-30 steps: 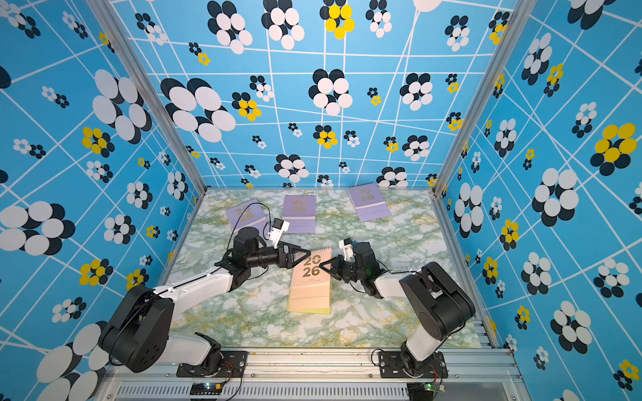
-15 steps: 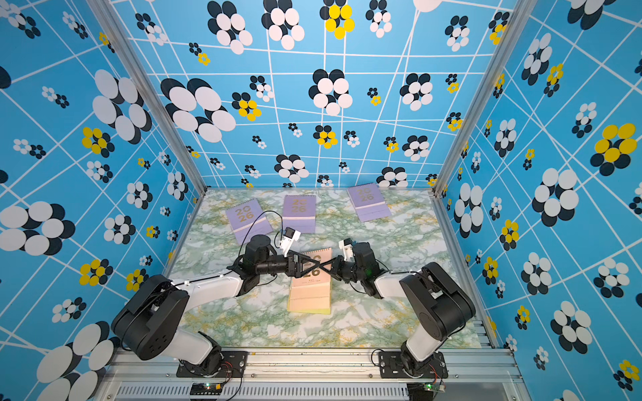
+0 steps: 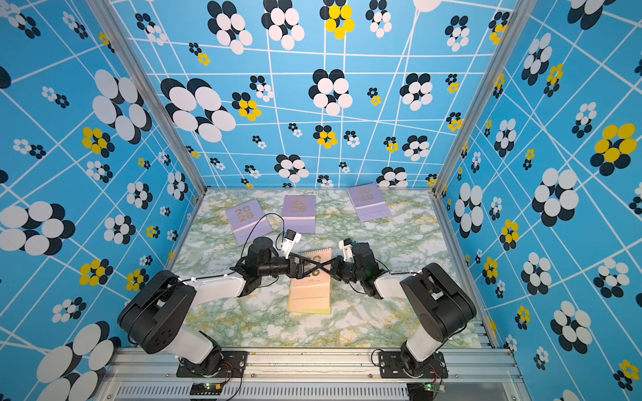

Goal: Stack the calendars
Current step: Place the calendar at the calendar.

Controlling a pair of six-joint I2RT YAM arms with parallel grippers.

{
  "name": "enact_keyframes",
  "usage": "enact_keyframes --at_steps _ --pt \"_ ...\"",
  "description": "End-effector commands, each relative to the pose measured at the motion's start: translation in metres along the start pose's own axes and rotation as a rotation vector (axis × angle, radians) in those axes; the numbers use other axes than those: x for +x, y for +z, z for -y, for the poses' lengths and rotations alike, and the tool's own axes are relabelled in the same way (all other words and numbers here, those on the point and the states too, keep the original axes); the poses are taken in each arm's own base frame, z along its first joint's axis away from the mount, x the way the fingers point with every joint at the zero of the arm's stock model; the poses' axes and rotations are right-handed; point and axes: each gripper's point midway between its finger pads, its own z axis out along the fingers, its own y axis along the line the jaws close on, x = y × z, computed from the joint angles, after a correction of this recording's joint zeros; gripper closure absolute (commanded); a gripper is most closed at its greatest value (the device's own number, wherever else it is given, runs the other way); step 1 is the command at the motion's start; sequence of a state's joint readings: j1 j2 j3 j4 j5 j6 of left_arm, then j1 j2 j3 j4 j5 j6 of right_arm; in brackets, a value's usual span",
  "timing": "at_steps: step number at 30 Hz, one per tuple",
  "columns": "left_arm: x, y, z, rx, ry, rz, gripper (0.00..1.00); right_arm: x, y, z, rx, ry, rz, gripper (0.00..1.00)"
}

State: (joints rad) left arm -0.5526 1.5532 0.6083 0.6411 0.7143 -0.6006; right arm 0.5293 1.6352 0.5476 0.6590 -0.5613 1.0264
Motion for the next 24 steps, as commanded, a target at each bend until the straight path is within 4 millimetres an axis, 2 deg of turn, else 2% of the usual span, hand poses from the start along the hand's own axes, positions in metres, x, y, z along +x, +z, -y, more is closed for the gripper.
enact_keyframes --at_steps 1,13,24 --pt "0.006 0.003 -0.003 0.000 -0.005 0.000 0.00 0.017 -0.003 0.045 0.170 0.043 -0.022 0.90" --pt "0.011 0.007 -0.011 -0.006 -0.021 -0.002 0.00 0.016 -0.006 0.050 0.215 0.046 -0.021 0.85" --pt "0.014 0.010 -0.016 -0.005 -0.033 0.001 0.00 0.015 -0.014 0.047 0.258 0.022 -0.021 0.74"
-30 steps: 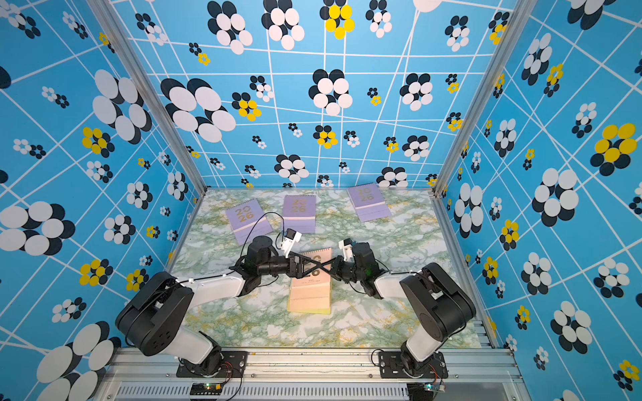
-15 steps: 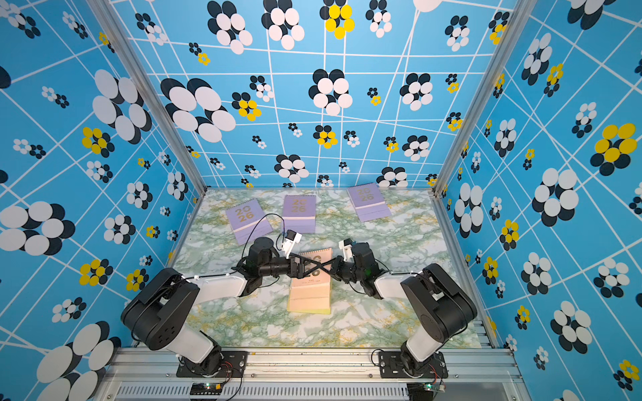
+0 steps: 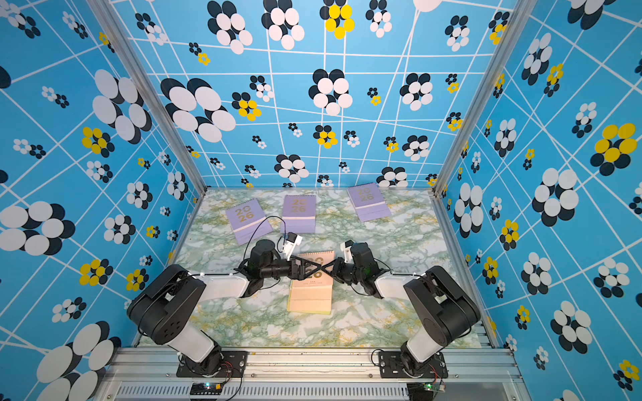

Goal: Stack the calendars
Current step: Place the calendar at the calendar.

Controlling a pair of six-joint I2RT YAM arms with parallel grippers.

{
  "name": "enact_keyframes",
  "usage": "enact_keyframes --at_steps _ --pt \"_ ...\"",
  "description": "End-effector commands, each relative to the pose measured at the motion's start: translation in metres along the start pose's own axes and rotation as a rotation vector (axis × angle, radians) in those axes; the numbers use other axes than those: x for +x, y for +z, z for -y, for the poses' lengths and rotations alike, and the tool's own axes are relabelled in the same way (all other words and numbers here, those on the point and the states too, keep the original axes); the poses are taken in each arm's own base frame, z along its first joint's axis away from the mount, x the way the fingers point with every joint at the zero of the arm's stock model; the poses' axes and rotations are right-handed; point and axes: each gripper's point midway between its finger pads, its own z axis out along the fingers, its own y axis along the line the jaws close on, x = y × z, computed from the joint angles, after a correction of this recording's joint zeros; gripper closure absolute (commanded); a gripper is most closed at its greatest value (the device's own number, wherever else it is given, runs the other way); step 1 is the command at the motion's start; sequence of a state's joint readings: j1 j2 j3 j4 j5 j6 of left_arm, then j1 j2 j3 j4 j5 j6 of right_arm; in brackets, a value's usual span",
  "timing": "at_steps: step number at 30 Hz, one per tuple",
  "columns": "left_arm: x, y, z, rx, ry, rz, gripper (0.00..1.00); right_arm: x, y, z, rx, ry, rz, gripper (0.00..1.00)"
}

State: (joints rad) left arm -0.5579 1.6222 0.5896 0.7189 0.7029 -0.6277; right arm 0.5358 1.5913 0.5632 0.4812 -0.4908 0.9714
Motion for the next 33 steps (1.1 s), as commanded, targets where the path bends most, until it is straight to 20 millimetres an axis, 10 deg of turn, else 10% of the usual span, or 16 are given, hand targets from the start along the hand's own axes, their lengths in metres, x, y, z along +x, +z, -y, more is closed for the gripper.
enact_keyframes --at_steps 1,33 --pt "0.005 0.002 -0.003 0.007 -0.003 0.004 0.00 0.010 -0.005 0.029 0.136 0.016 -0.019 0.74" --pt "0.011 0.010 -0.021 0.000 -0.055 0.019 0.00 0.007 -0.025 0.032 0.350 -0.014 -0.030 0.39"
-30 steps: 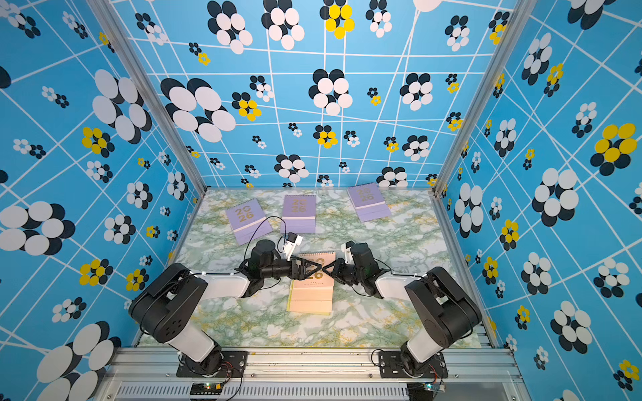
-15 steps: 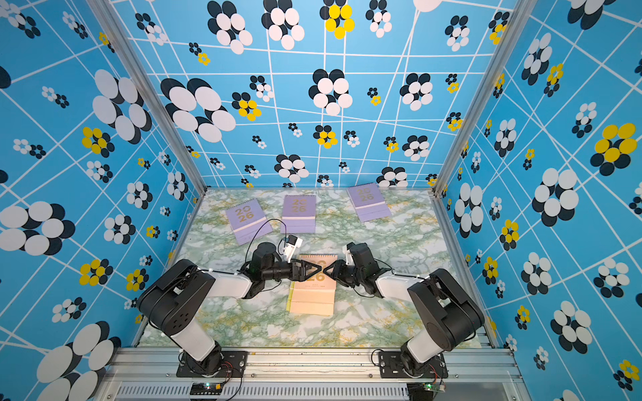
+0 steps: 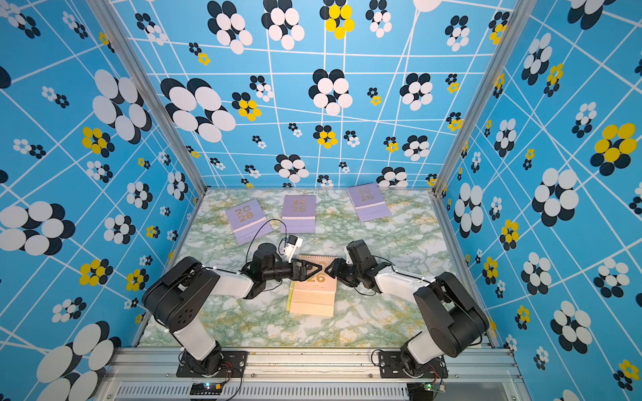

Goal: Stack the calendars
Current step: Place the calendar at the calendar.

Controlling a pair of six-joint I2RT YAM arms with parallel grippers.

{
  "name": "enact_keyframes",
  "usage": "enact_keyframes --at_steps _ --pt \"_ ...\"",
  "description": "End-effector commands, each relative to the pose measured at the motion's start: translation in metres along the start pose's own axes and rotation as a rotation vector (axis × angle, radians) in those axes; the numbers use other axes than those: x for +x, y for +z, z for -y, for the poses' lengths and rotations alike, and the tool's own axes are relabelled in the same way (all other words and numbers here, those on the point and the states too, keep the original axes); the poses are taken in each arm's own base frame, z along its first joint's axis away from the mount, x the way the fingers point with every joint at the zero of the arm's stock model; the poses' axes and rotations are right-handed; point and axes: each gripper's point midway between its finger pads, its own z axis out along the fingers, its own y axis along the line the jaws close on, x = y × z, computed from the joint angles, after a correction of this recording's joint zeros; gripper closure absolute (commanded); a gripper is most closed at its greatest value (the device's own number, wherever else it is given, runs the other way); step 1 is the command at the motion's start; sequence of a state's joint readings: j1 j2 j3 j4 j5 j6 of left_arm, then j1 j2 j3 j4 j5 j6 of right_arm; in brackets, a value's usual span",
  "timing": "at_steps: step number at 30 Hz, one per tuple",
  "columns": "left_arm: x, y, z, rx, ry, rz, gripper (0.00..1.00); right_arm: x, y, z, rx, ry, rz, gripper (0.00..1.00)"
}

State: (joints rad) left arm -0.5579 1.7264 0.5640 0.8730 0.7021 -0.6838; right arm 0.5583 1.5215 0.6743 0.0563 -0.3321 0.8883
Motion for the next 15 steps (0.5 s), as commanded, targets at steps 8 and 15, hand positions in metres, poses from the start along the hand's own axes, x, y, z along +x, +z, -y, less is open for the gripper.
enact_keyframes --at_steps 8,15 --pt "-0.014 -0.006 0.003 0.006 -0.003 0.059 0.01 0.004 -0.012 0.005 0.139 -0.046 -0.017 0.37" --pt "-0.059 -0.023 0.017 -0.087 0.108 0.134 0.01 0.007 -0.014 -0.006 0.194 -0.088 -0.030 0.36"
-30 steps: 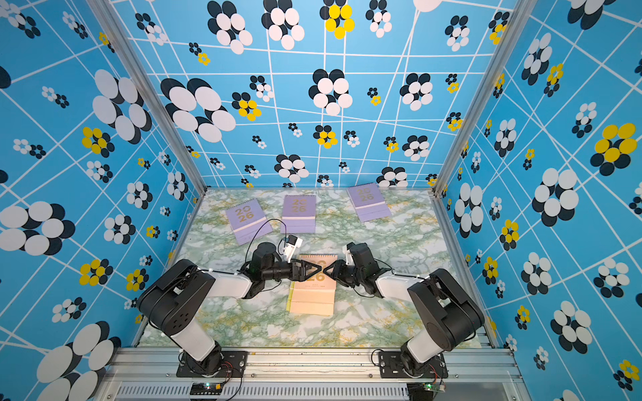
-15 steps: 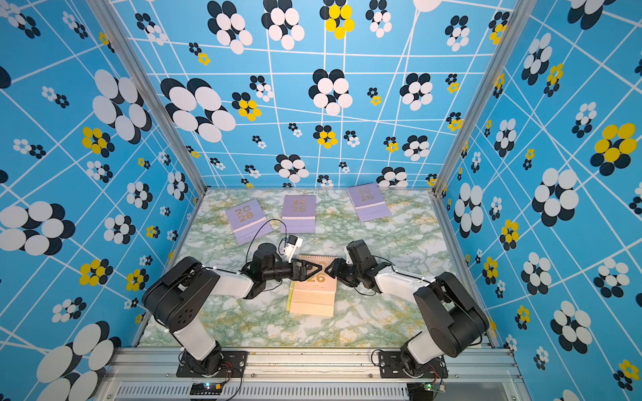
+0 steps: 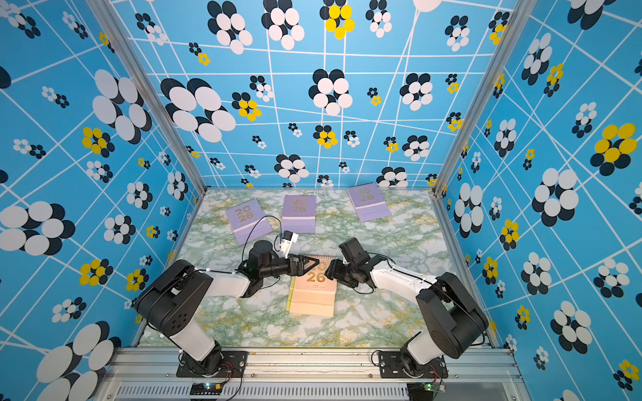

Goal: Stack the calendars
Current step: Place the calendar at the calendar, then adjust the calendars at the center of the board.

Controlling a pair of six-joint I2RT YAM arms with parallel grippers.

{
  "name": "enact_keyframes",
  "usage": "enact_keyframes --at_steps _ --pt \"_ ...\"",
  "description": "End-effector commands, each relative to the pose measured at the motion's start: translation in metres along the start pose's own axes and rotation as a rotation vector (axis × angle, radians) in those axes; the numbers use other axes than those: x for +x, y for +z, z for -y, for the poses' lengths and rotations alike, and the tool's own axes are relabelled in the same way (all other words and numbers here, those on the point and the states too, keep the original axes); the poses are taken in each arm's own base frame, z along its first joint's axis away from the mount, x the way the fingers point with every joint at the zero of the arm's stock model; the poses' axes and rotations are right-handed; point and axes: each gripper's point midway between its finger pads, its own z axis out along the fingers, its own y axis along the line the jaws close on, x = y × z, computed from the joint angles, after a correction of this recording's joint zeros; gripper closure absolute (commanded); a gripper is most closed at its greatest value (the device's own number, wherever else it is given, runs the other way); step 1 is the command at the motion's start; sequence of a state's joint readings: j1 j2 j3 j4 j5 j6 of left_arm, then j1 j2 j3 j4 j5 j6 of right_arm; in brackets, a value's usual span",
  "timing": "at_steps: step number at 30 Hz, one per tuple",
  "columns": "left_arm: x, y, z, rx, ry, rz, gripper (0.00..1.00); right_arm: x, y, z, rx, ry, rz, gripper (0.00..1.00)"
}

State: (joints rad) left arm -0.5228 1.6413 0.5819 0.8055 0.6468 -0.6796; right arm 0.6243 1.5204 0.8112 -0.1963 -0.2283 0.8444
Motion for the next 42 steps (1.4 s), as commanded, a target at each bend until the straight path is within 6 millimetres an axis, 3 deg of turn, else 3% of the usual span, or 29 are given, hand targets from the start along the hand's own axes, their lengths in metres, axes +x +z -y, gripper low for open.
enact_keyframes --at_steps 1,7,15,31,42 --pt "-0.035 -0.009 0.013 -0.072 0.114 0.049 0.01 0.001 -0.006 0.004 0.074 -0.020 0.004 0.36" --pt "-0.051 -0.030 0.001 -0.289 0.215 0.033 0.00 0.002 -0.009 0.016 0.160 0.004 0.003 0.31" --pt "-0.064 -0.057 -0.008 -0.400 0.219 0.074 0.00 0.004 -0.004 0.011 0.149 -0.002 -0.015 0.28" --pt "-0.064 -0.081 -0.014 -0.437 0.207 0.096 0.00 0.010 0.012 -0.008 0.114 -0.008 -0.051 0.26" --pt "-0.061 -0.087 -0.016 -0.438 0.196 0.098 0.01 0.013 0.018 -0.018 0.108 -0.027 -0.065 0.21"
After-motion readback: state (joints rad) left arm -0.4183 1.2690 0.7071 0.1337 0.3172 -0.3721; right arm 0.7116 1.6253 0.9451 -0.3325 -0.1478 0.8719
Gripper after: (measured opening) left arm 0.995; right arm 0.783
